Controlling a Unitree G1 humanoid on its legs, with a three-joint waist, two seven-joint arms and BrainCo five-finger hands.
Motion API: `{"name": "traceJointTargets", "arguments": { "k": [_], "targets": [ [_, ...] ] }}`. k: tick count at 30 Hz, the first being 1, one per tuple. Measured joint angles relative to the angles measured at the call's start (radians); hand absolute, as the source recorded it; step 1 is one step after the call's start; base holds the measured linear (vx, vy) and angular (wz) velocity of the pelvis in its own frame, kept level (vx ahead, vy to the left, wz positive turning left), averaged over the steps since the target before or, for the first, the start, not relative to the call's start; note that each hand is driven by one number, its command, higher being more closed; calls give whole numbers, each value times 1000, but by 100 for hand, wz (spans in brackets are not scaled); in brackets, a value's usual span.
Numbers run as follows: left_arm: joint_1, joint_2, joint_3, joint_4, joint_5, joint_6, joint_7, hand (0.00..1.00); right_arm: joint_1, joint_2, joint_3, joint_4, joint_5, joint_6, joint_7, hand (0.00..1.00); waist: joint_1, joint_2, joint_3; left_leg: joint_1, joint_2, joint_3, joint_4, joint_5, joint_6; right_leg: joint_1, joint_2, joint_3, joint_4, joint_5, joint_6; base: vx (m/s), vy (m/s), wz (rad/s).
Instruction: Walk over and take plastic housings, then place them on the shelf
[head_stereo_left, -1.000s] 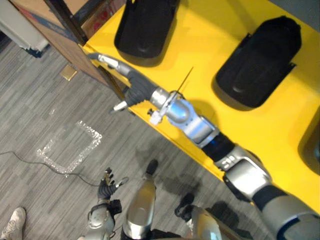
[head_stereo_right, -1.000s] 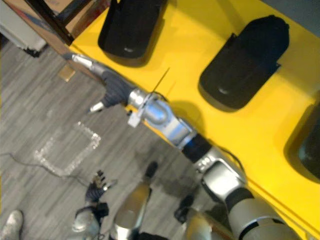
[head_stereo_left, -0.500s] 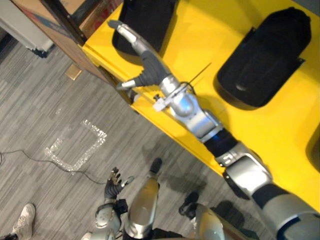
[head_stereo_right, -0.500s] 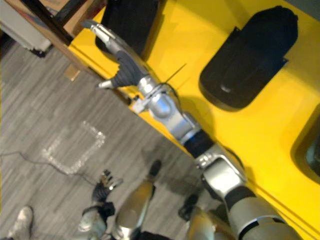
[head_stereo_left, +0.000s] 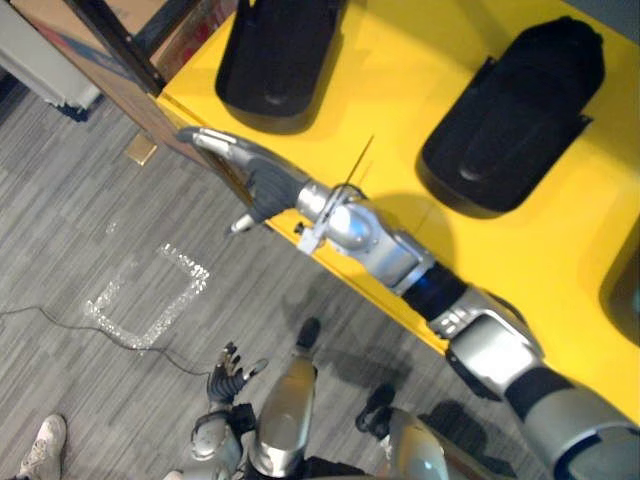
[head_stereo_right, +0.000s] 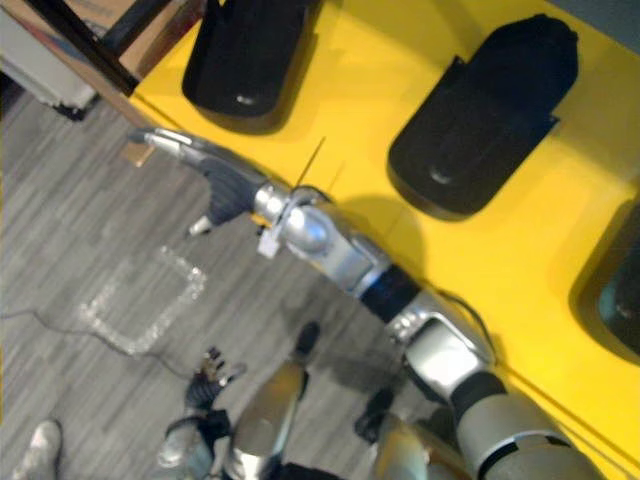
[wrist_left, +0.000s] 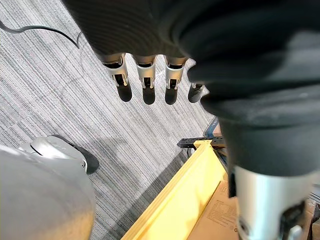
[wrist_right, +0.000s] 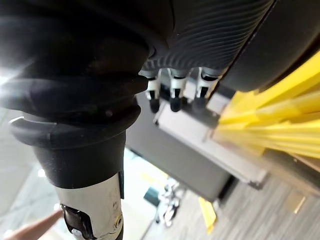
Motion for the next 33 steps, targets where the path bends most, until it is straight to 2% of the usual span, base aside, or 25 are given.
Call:
{"name": "traceJointTargets", "arguments": {
  "k": [7, 10, 14, 17, 24, 33],
  "targets": [
    [-2, 4, -25, 28, -2, 0, 4, 0, 0, 1, 9, 38, -29, 85, -17, 0, 0, -3, -3, -3, 7, 3, -2, 1, -1, -1, 9, 5, -13, 12, -1, -19, -1, -3],
    [-8, 9, -24, 39, -3, 0, 6, 0, 1, -9, 6, 66, -67, 105, -27, 0, 0, -11, -11, -5, 6, 3, -3, 1, -2, -4, 9, 5, -13, 12, -2, 0, 0, 0],
    [-22, 8, -24, 56, -3, -1, 8, 0, 0, -7, 3, 66, -89, 109, -50, 0, 0, -12, -12, -8, 6, 2, -2, 1, -2, -7, 9, 4, -13, 12, -1, 0, 0, 0],
    [-21, 8, -24, 64, -5, -2, 17, 0, 2, 0, 3, 73, -101, 127, -95, 0, 4, -17, -46, -40, 5, 1, 1, 3, -3, -40, 9, 4, -7, 12, -2, -14, 2, 4],
    [-22, -2, -24, 62, -13, -4, 18, 0, 1, 0, -41, 91, -108, 158, -178, 0, 3, -18, -49, -38, 4, 0, 11, 3, -3, -39, 5, 5, 5, 11, -2, -16, 0, -1],
    [-21, -2, -23, 63, -14, -3, 20, 0, 1, 2, -66, 114, -81, 161, -204, 0, 3, -18, -49, -61, 5, 1, 23, 4, -1, -61, 4, 6, 24, 10, -4, -25, 2, 0]
  ]
}}
